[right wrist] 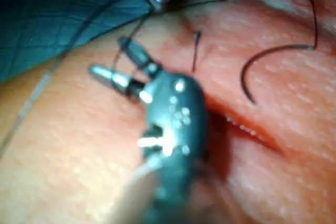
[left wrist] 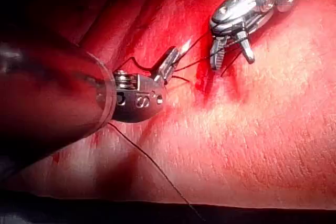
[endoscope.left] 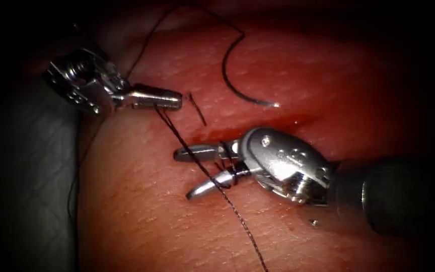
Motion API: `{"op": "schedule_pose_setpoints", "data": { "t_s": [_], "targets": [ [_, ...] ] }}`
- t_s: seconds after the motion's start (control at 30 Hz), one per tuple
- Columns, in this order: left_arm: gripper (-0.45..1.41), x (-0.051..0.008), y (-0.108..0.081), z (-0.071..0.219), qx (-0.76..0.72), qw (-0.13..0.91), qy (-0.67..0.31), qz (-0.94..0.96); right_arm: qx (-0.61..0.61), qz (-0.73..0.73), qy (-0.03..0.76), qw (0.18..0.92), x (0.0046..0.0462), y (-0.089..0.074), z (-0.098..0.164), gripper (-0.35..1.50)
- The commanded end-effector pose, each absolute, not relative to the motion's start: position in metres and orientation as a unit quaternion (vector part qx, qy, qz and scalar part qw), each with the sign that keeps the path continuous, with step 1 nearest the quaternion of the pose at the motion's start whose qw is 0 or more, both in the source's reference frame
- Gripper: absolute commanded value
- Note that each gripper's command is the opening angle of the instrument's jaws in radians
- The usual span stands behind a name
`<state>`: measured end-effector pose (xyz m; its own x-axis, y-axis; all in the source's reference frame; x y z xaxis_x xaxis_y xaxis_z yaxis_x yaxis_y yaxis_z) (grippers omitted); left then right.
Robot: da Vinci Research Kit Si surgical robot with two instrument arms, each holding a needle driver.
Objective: Wound Closure
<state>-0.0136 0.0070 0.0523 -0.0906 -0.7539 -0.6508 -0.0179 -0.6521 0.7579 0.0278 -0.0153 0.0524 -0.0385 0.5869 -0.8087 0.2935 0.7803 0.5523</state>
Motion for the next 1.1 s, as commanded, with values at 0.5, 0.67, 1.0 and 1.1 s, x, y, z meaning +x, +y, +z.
{"op": "schedule_pose_setpoints", "data": {
  "t_s": [0.5, 0.67, 1.0, 1.1],
  "targets": [
    [-0.45, -0.0140, 0.0060, 0.0542, 0.617, 0.286, -0.316, -0.662, 0.290, 0.174, 0.762, 0.553, 0.0283, -0.0146, 0.0521, 0.29],
    [-0.45, -0.0141, 0.0051, 0.0549, 0.619, 0.283, -0.310, -0.665, 0.273, 0.200, 0.769, 0.542, 0.0282, -0.0143, 0.0522, 0.31],
    [-0.45, -0.0148, 0.0033, 0.0562, 0.615, 0.271, -0.293, -0.680, 0.211, 0.270, 0.750, 0.566, 0.0288, -0.0135, 0.0527, 0.41],
    [-0.45, -0.0151, 0.0030, 0.0565, 0.610, 0.265, -0.291, -0.688, 0.190, 0.288, 0.742, 0.575, 0.0287, -0.0132, 0.0529, 0.39]
  ]
}}
